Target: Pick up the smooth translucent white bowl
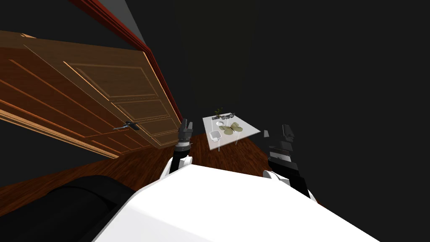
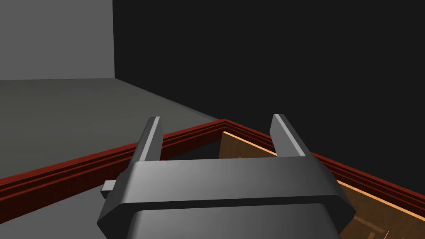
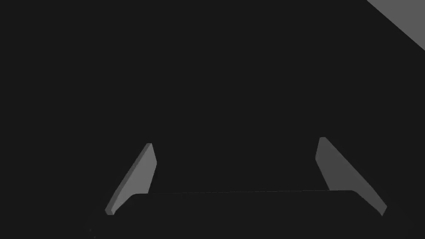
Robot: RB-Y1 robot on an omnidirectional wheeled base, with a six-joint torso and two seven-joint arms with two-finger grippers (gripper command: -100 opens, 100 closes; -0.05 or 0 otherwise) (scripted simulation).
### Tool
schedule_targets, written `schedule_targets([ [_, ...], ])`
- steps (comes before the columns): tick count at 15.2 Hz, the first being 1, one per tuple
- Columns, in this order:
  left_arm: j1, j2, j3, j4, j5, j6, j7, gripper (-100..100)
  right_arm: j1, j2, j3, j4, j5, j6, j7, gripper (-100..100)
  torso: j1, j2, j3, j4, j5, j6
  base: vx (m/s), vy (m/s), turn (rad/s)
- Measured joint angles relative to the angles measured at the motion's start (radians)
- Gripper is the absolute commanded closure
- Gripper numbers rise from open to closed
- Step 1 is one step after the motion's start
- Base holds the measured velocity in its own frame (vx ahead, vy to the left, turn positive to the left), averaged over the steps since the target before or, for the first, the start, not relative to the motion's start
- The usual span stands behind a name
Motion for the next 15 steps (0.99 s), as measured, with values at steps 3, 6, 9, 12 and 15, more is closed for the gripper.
schedule_targets([
  [3, 0.001, 0.051, 0.001, 0.006, 0.01, 0.041, 0.004, -100, 0.0, 0.0, 0.0, 0.0, 0.0, 0.0, 0.0, 0, -0.002, -0.002, -0.001, 0.0, 0.0, 0.0, 0.027, -0.04, 0.002],
  [6, -0.012, 0.082, 0.006, 0.025, 0.021, 0.082, 0.009, -100, 0.0, 0.0, 0.0, 0.0, 0.0, 0.0, 0.0, 0, -0.003, -0.002, -0.001, -0.001, -0.001, 0.0, 0.03, -0.043, 0.002],
  [9, -0.017, 0.108, 0.009, 0.029, 0.032, 0.136, 0.014, -100, 0.0, 0.0, 0.0, 0.0, 0.0, 0.0, 0.0, 0, -0.003, -0.002, -0.001, -0.001, -0.001, 0.0, 0.026, -0.041, 0.002],
  [12, -0.021, 0.136, 0.019, 0.043, 0.048, 0.184, 0.024, -100, 0.0, 0.0, 0.0, 0.0, 0.0, 0.0, 0.0, 0, -0.003, -0.002, -0.001, 0.0, -0.001, 0.0, 0.026, -0.046, 0.004],
  [15, -0.034, 0.156, 0.021, 0.056, 0.062, 0.247, 0.029, -100, 0.0, 0.0, 0.0, 0.0, 0.0, 0.0, 0.0, 0, -0.004, -0.003, -0.002, -0.001, -0.001, 0.0, 0.035, -0.054, 0.004],
])
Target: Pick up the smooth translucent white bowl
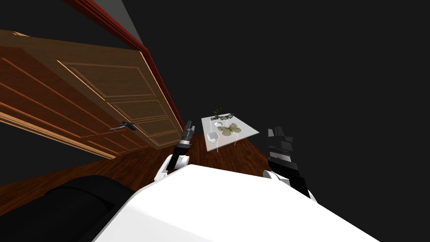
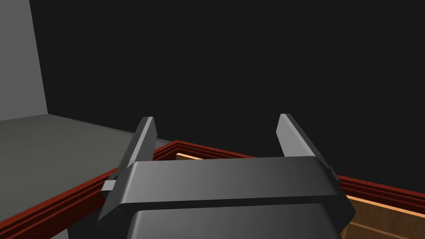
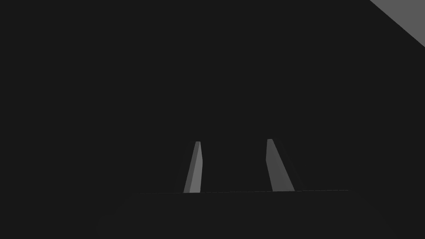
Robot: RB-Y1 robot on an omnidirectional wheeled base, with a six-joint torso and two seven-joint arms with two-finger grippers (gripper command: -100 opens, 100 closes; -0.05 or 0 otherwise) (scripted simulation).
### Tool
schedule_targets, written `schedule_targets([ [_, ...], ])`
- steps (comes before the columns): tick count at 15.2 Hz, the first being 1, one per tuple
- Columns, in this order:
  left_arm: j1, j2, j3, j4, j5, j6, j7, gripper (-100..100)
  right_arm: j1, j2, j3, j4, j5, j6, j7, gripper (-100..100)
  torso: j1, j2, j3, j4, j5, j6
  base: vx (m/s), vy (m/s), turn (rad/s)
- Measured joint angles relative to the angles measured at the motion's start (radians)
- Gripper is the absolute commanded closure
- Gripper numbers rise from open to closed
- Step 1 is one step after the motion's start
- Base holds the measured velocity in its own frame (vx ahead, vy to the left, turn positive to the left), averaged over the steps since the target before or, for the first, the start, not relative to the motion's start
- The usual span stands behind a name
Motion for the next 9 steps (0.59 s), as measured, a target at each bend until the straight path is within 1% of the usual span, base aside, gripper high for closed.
schedule_targets([
  [2, -0.012, 0.01, 0.0, 0.015, 0.008, 0.046, 0.002, -100, 0.0, 0.0, 0.0, 0.0, 0.0, 0.0, 0.0, 0, 0.0, 0.0, 0.0, 0.0, 0.0, 0.0, 0.037, -0.061, 0.003],
  [7, -0.02, 0.039, 0.01, 0.041, 0.035, 0.146, 0.015, -100, 0.0, 0.0, 0.0, 0.0, 0.0, 0.0, 0.0, 0, 0.0, 0.0, 0.0, 0.0, 0.0, 0.0, 0.028, -0.055, 0.004],
  [9, -0.023, 0.05, 0.016, 0.048, 0.044, 0.18, 0.022, -100, 0.0, 0.0, 0.0, 0.0, 0.0, 0.0, 0.0, 0, 0.001, 0.001, 0.0, 0.0, 0.0, 0.0, 0.019, -0.035, 0.004],
])
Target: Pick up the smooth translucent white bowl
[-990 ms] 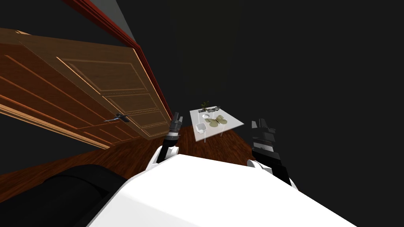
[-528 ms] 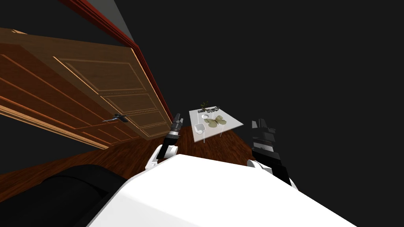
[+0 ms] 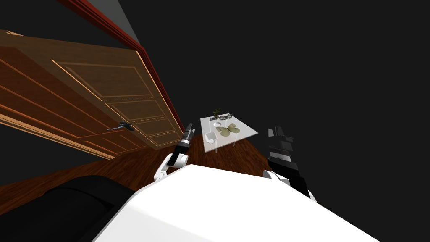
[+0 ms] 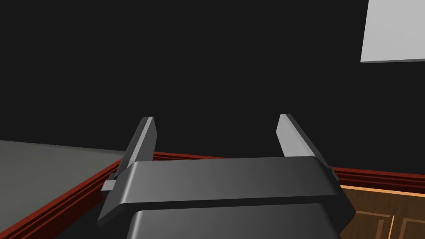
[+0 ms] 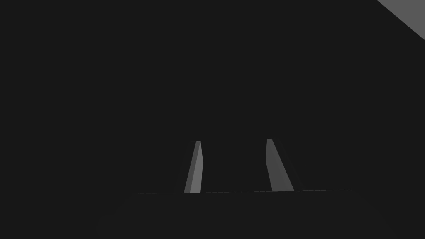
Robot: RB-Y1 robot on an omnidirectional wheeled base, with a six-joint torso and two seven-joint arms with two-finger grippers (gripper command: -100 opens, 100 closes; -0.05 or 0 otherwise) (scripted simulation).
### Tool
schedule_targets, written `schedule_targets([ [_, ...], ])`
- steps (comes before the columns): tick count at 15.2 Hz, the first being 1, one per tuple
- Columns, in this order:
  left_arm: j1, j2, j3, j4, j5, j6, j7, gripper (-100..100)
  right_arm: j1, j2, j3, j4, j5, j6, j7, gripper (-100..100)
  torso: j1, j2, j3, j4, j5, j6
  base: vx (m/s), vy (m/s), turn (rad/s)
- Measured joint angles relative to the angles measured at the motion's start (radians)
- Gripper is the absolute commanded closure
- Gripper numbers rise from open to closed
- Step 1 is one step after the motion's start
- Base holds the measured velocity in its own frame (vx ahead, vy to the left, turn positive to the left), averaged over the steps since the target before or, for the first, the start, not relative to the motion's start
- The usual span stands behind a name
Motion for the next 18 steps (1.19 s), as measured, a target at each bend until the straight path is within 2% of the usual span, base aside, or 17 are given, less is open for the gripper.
schedule_targets([
  [18, -0.048, 0.056, 0.026, 0.084, 0.081, 0.338, 0.037, -100, 0.0, 0.0, 0.0, 0.0, 0.0, 0.0, 0.0, 0, 0.0, 0.0, 0.0, 0.0, 0.0, 0.0, 0.027, -0.048, 0.003],
])
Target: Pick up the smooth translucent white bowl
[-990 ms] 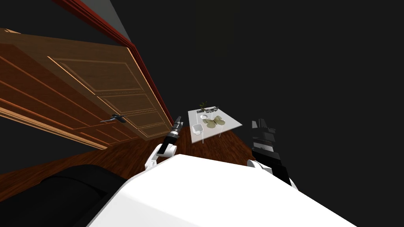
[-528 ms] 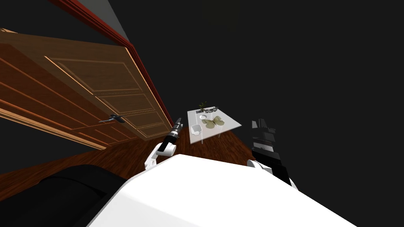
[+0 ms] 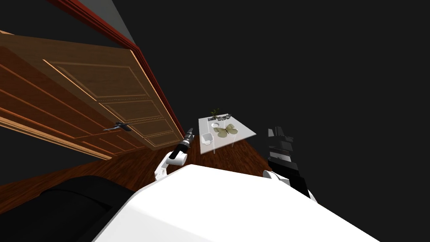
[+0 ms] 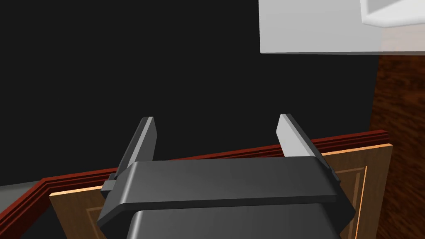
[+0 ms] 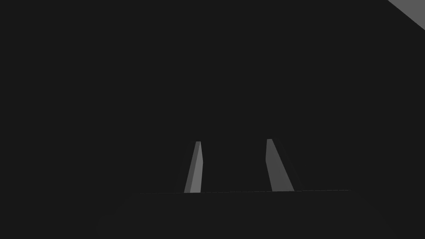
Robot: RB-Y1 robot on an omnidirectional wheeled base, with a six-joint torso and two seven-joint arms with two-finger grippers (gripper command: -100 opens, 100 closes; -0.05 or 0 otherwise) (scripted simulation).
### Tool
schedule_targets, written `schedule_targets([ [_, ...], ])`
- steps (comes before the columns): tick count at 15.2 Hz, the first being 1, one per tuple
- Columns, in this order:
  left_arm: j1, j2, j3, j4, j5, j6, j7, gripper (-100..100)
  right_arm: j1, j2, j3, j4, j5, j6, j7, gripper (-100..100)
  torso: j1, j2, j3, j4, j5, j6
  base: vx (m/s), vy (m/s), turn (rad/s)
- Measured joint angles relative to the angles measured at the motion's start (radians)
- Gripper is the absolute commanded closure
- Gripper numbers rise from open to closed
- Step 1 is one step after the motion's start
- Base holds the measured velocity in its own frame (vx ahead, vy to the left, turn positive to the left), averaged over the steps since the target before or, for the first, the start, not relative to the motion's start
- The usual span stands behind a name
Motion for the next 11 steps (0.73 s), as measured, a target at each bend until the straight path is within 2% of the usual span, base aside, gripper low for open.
schedule_targets([
  [11, -0.032, 0.029, 0.019, 0.053, 0.053, 0.204, 0.026, -100, 0.0, 0.0, 0.0, 0.0, 0.0, 0.0, 0.0, 0, 0.0, 0.0, 0.0, 0.0, 0.0, 0.0, 0.028, -0.048, 0.003],
])
